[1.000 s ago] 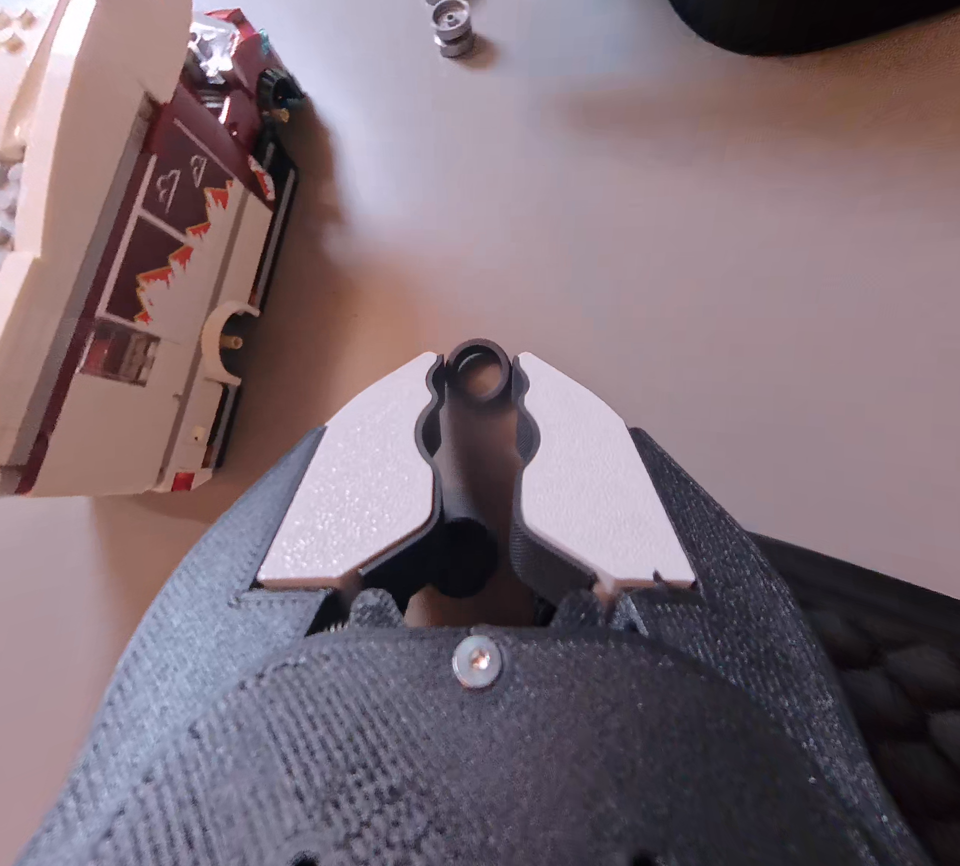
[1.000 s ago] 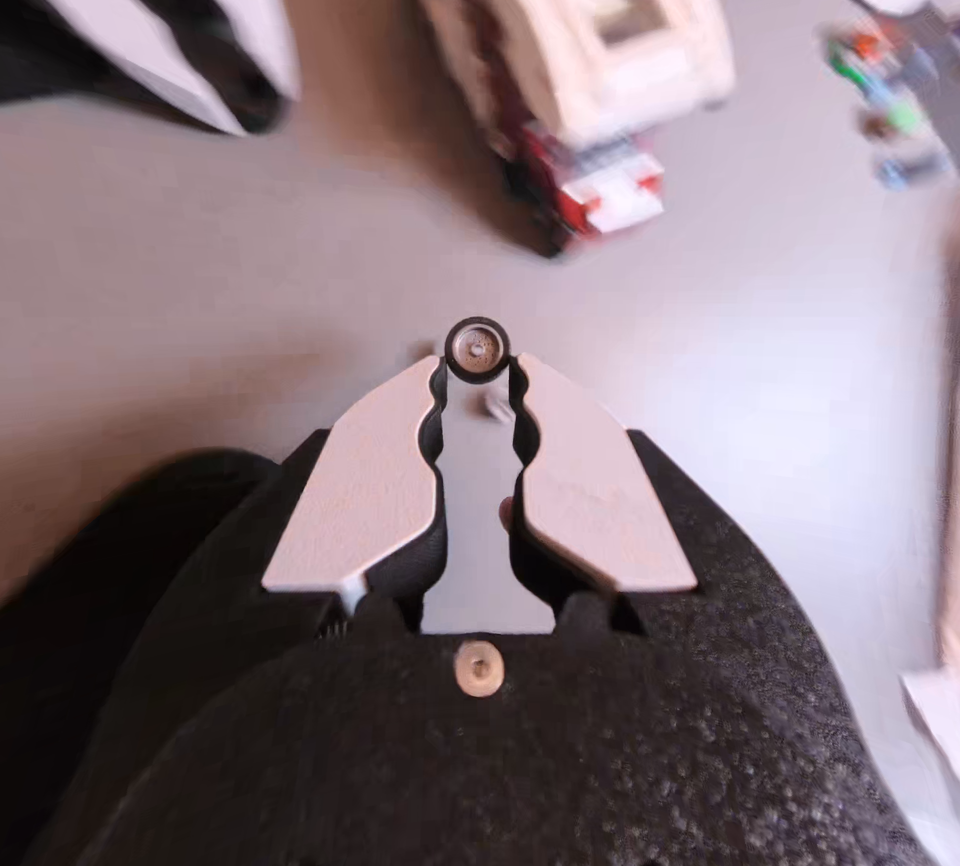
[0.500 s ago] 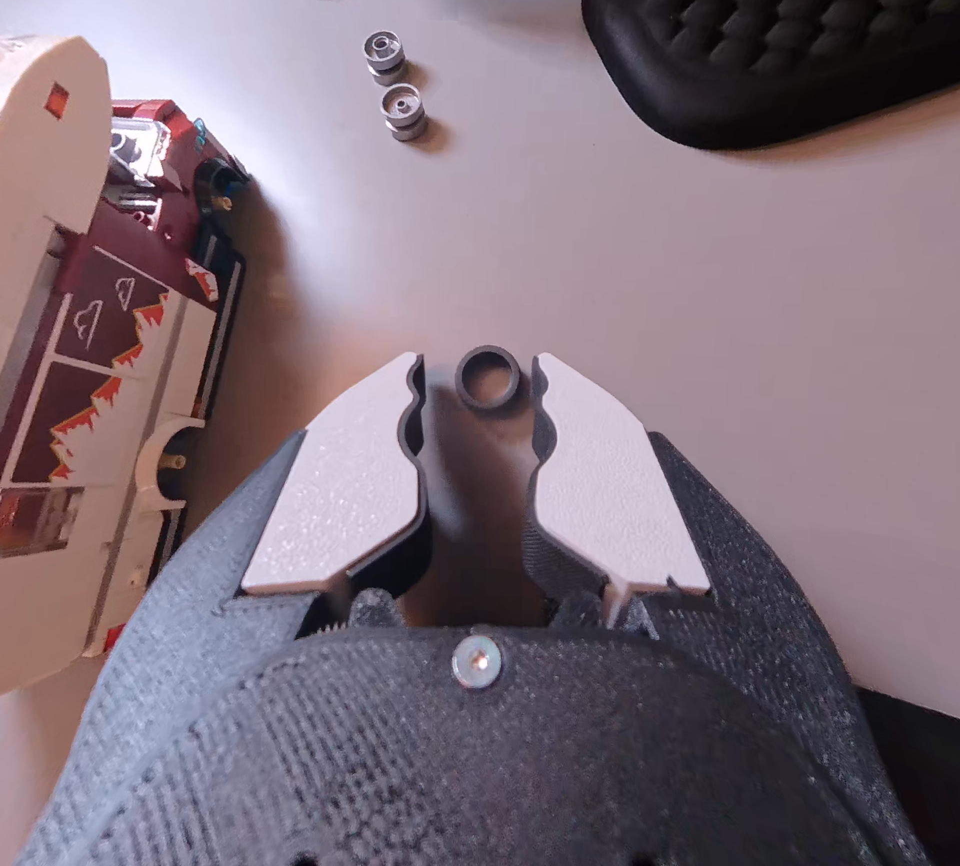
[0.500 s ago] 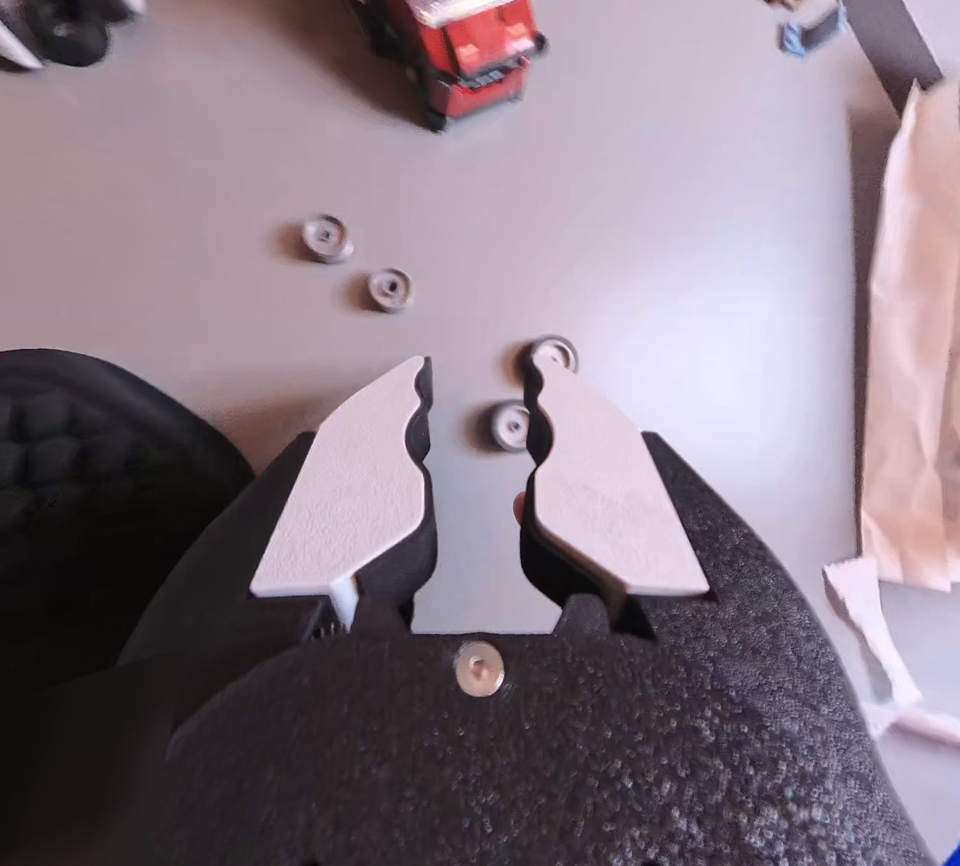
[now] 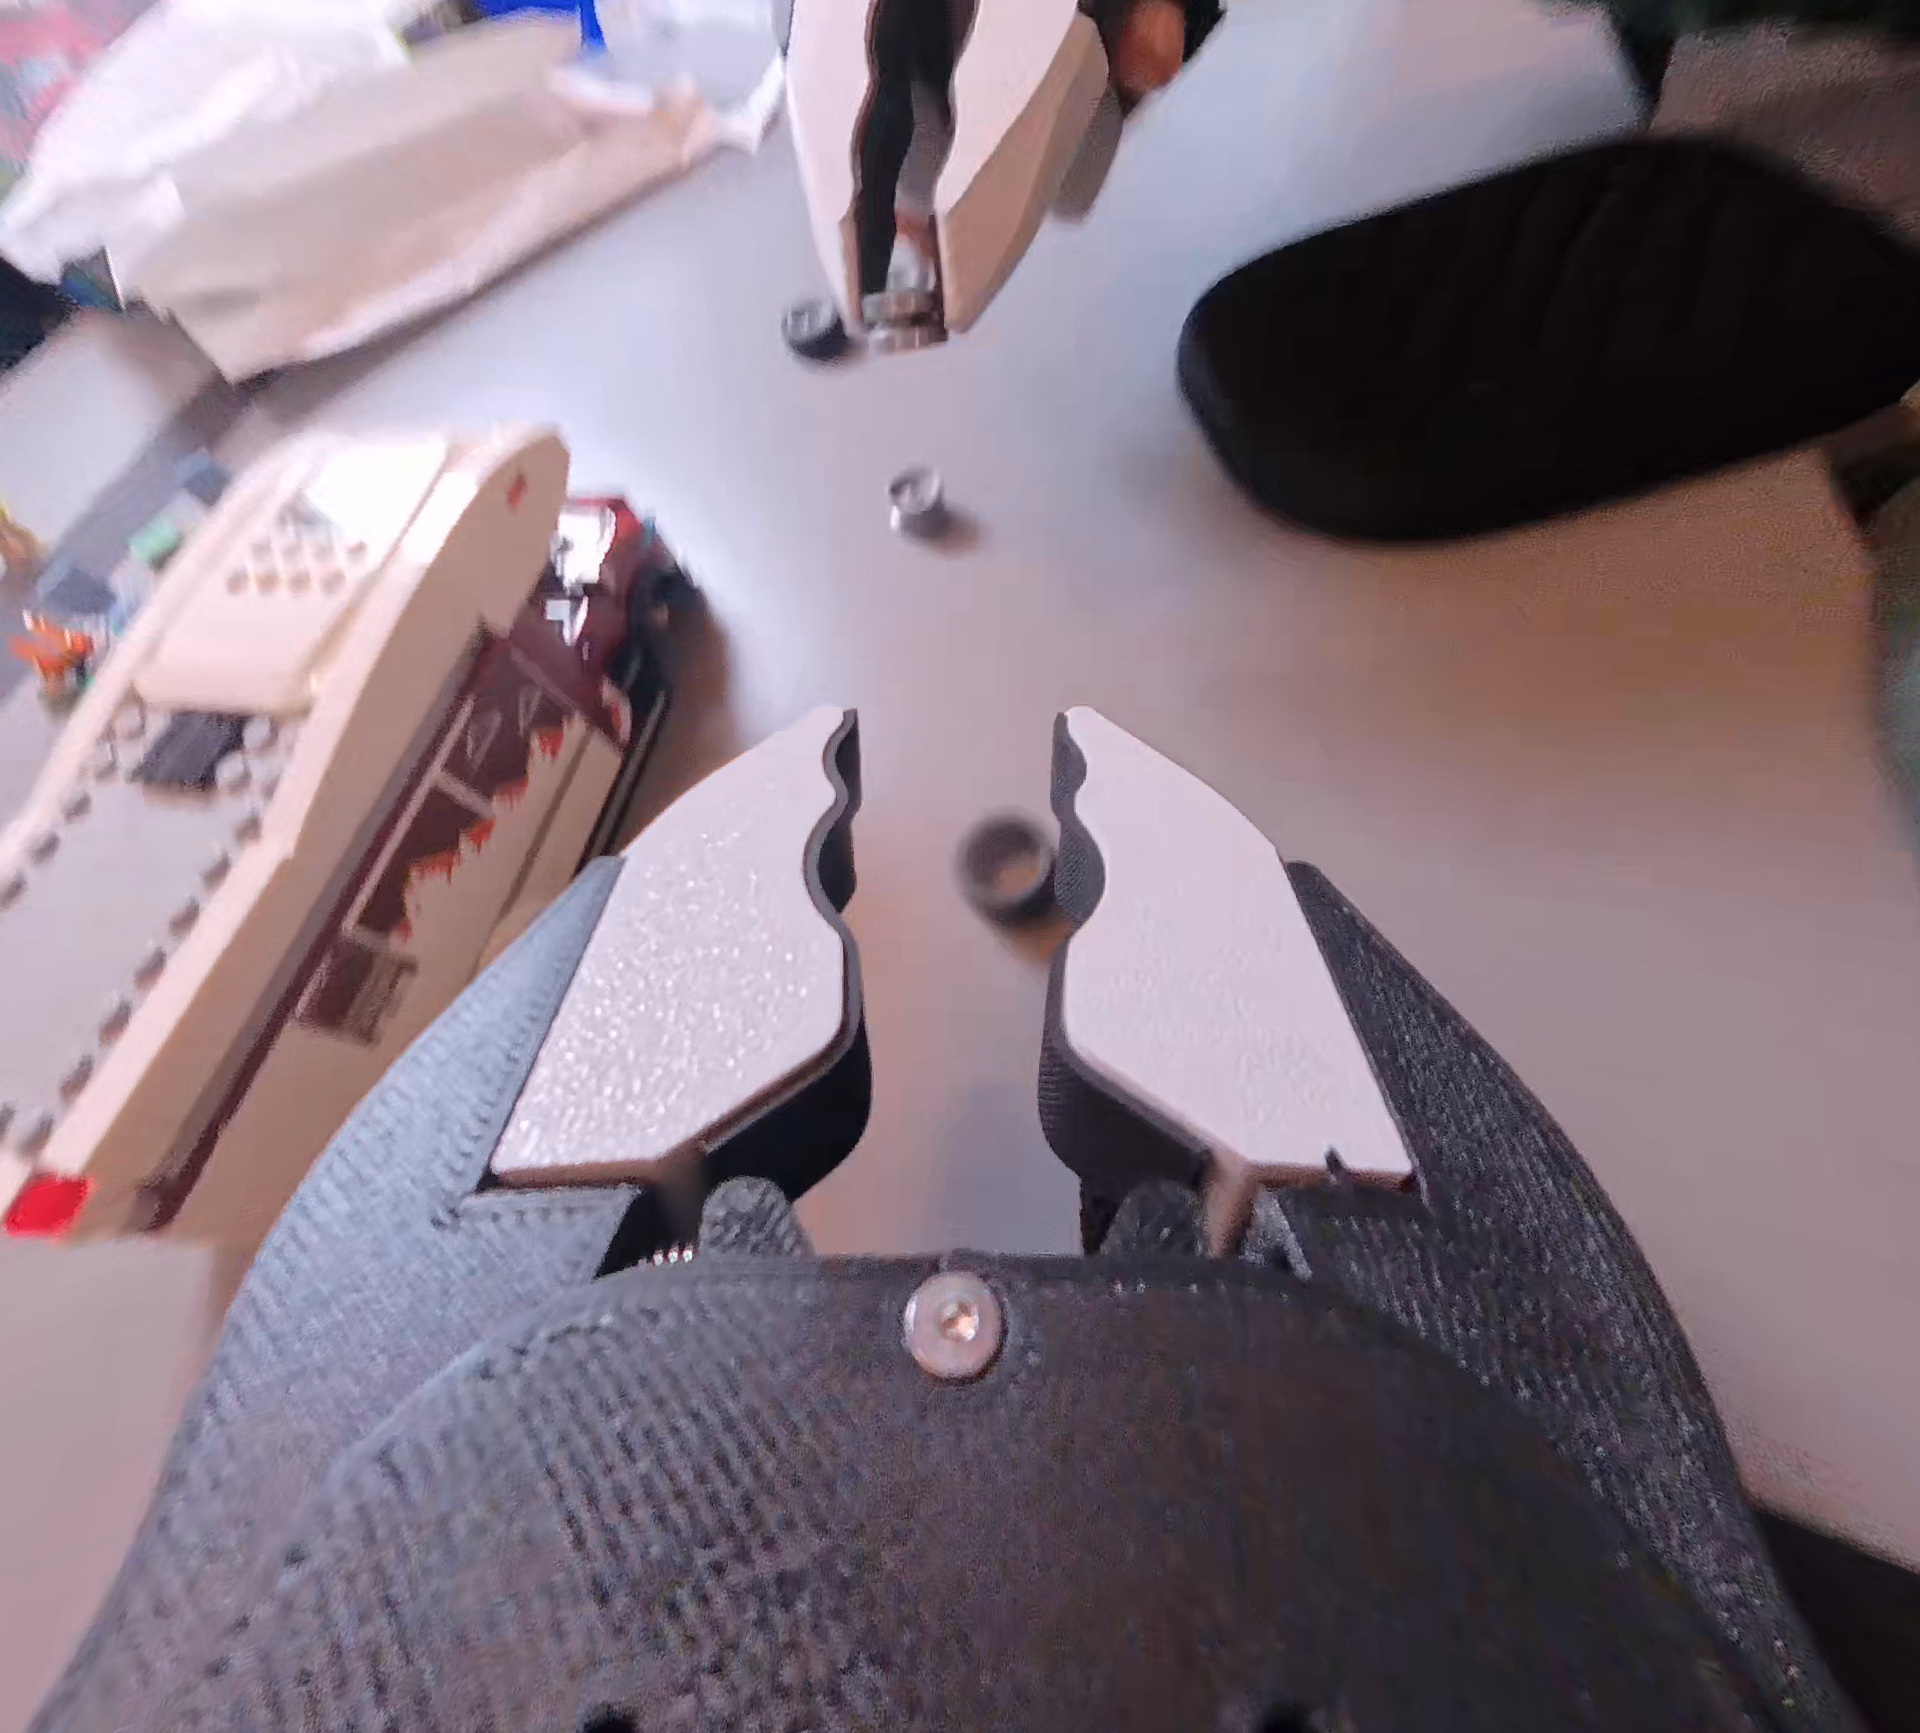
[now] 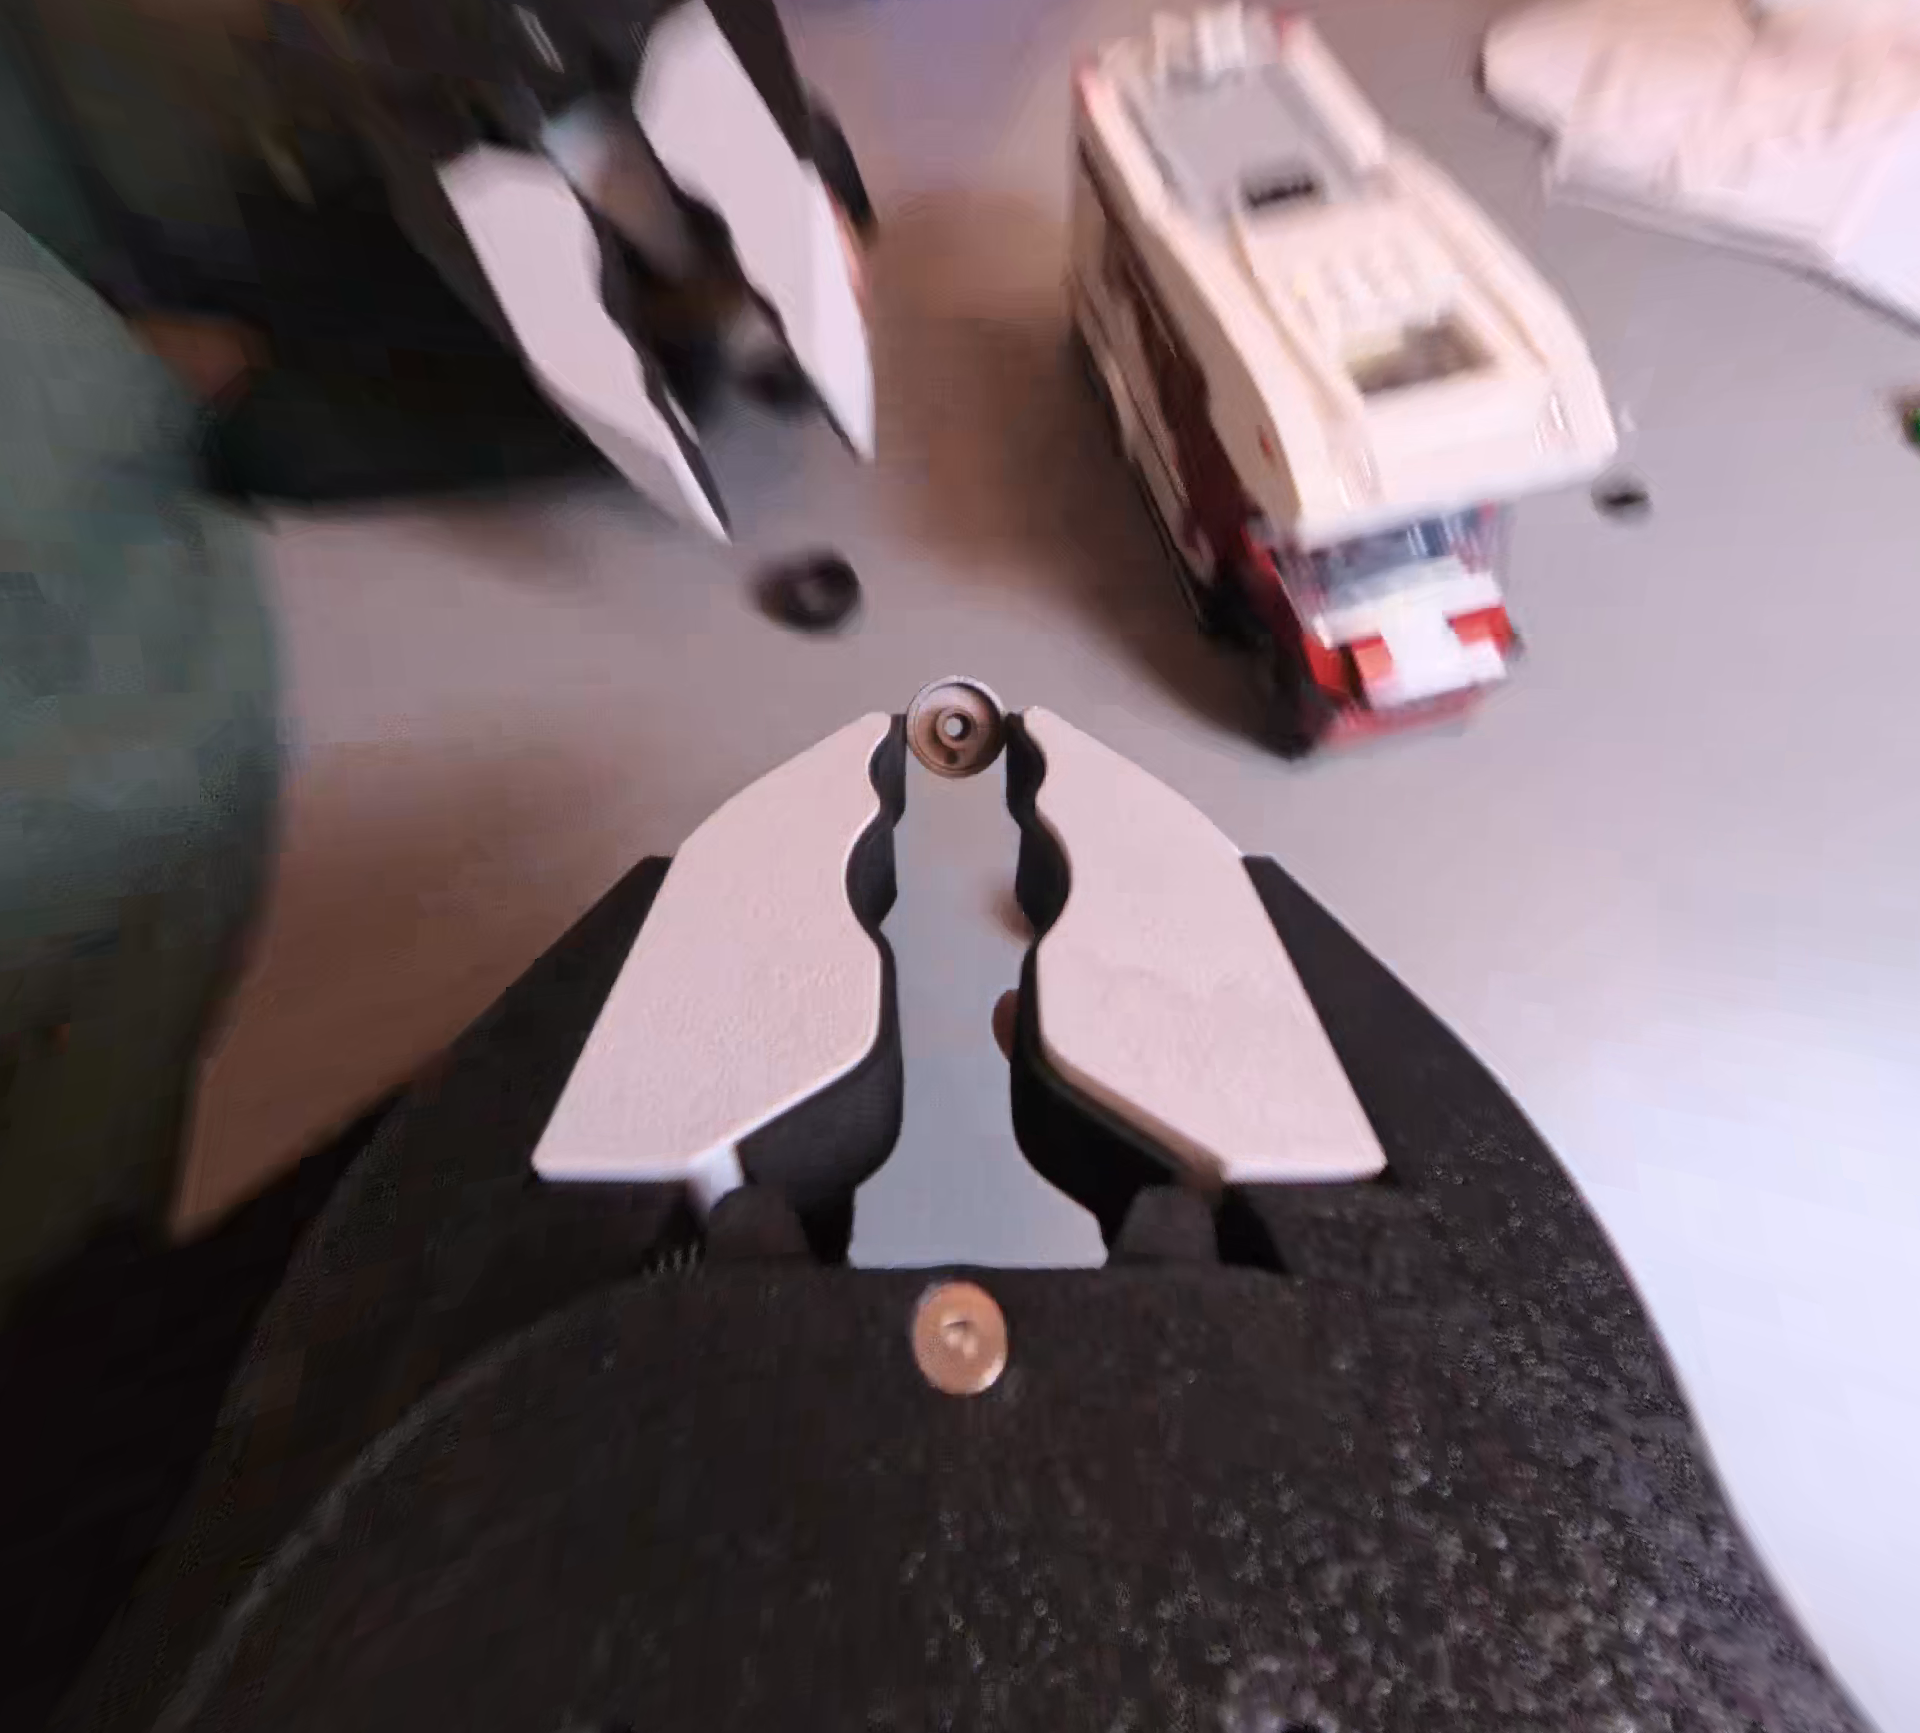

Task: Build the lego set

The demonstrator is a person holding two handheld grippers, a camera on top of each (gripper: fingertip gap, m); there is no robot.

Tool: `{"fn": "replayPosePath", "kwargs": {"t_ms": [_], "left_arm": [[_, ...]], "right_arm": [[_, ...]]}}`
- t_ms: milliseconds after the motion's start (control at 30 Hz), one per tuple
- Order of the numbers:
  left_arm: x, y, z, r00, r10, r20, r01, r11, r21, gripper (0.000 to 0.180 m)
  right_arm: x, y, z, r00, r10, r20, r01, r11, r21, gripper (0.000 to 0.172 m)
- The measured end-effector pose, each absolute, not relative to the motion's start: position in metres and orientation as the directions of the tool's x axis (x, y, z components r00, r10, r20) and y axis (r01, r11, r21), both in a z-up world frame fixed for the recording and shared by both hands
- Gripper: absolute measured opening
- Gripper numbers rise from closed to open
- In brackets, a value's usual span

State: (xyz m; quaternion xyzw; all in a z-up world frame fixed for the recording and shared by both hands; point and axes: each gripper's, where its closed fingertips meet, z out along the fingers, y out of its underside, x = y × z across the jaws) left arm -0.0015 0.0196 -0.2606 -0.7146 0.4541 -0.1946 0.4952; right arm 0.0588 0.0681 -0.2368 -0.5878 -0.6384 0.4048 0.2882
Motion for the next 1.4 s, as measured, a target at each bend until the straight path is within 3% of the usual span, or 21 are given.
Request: {"fn": "replayPosePath", "kwargs": {"t_ms": [67, 133, 233, 300, 400, 633, 833, 1000, 1200, 1400], "left_arm": [[0.015, 0.014, -0.238, 0.498, -0.862, -0.100, -0.337, -0.085, -0.938, 0.033], [0.028, 0.003, -0.210, 0.416, -0.896, 0.153, -0.099, -0.212, -0.972, 0.031], [0.026, -0.005, -0.177, 0.170, -0.853, 0.494, 0.203, -0.460, -0.864, 0.032], [0.023, -0.013, -0.167, 0.004, -0.809, 0.588, 0.274, -0.565, -0.778, 0.034], [0.022, -0.022, -0.162, -0.082, -0.787, 0.611, 0.291, -0.605, -0.741, 0.030], [0.012, -0.014, -0.167, 0.026, -0.804, 0.594, 0.307, -0.559, -0.770, 0.006], [0.017, -0.007, -0.185, 0.138, -0.810, 0.570, 0.236, -0.532, -0.813, 0.018], [0.021, -0.015, -0.176, 0.010, -0.782, 0.623, 0.263, -0.599, -0.756, 0.024], [0.017, -0.007, -0.185, 0.043, -0.733, 0.678, 0.275, -0.644, -0.714, 0.012], [0.009, 0.011, -0.206, 0.149, -0.645, 0.750, 0.287, -0.697, -0.657, 0.011]], "right_arm": [[0.042, 0.040, -0.201, -0.227, 0.956, -0.188, 0.284, -0.119, -0.952, 0.018], [0.032, 0.020, -0.178, -0.287, 0.944, -0.163, 0.106, -0.138, -0.985, 0.018], [0.020, -0.003, -0.169, -0.333, 0.942, -0.035, 0.016, -0.032, -0.999, 0.018], [0.014, -0.013, -0.166, -0.349, 0.937, 0.024, -0.008, 0.022, -1.000, 0.017], [0.008, -0.018, -0.168, -0.347, 0.934, 0.083, -0.006, 0.086, -0.996, 0.017], [0.010, -0.006, -0.181, -0.256, 0.951, 0.174, 0.049, 0.192, -0.980, 0.017], [0.012, -0.008, -0.180, -0.237, 0.955, 0.177, 0.031, 0.189, -0.981, 0.017], [0.007, -0.013, -0.184, -0.222, 0.937, 0.268, 0.028, 0.281, -0.959, 0.017], [0.003, -0.005, -0.196, -0.172, 0.911, 0.374, 0.099, 0.394, -0.914, 0.016], [0.001, 0.005, -0.205, -0.142, 0.862, 0.487, 0.213, 0.507, -0.835, 0.022]]}}
